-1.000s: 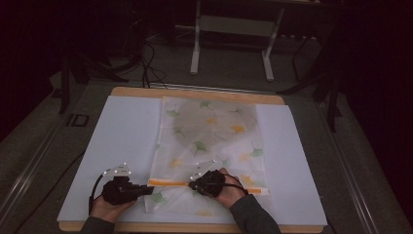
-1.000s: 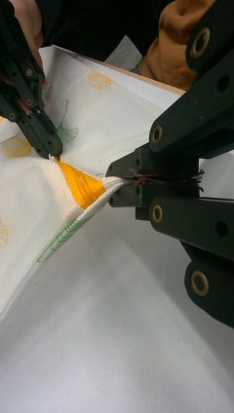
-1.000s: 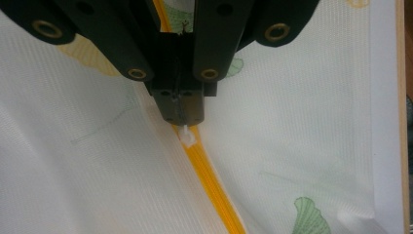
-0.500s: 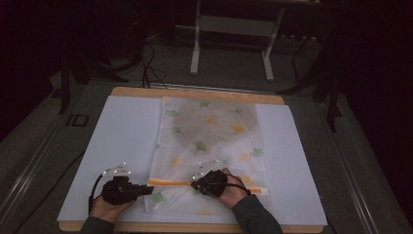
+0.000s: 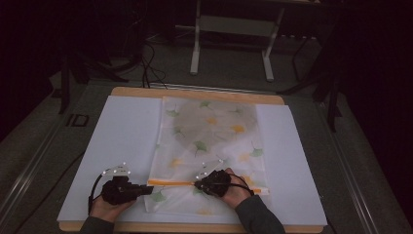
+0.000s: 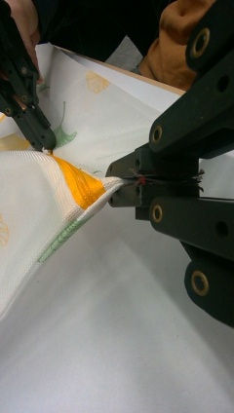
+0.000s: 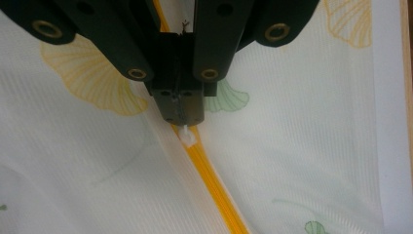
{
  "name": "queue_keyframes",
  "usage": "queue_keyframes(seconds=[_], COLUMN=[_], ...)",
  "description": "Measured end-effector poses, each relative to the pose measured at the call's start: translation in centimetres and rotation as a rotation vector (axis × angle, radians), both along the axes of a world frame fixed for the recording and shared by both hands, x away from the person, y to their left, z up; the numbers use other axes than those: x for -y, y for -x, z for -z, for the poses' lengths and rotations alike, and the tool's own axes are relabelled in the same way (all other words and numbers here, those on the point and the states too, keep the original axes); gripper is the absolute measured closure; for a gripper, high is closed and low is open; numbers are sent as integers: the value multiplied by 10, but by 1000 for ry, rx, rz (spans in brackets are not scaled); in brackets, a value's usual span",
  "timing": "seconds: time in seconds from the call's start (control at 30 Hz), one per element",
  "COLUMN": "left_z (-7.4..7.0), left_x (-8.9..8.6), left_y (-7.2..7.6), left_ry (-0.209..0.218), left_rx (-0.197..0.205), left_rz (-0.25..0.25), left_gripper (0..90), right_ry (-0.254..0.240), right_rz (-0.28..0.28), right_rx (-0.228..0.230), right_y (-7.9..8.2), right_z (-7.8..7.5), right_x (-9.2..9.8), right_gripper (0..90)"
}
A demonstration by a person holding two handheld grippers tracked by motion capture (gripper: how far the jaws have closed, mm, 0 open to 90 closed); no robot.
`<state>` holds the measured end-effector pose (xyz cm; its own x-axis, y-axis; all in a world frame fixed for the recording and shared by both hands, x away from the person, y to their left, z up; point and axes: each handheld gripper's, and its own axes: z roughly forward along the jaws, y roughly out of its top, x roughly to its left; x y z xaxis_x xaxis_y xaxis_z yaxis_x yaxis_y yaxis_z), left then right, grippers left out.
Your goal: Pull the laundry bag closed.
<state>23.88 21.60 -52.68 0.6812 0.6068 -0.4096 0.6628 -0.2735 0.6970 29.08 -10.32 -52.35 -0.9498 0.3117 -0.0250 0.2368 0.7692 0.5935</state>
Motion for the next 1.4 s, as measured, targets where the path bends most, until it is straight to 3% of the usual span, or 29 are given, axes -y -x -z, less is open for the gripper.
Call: queue_keyframes(seconds=[1.4], left_z=[0], left_x=[-3], left_y=[0], left_ry=[3], left_rx=[0], left_rz=[-7], left_gripper=[884], right_ry=[55], right_rz=[24], right_rx=[-19], right_y=[6], right_z=[-5], right_x=[34], right_gripper=[900])
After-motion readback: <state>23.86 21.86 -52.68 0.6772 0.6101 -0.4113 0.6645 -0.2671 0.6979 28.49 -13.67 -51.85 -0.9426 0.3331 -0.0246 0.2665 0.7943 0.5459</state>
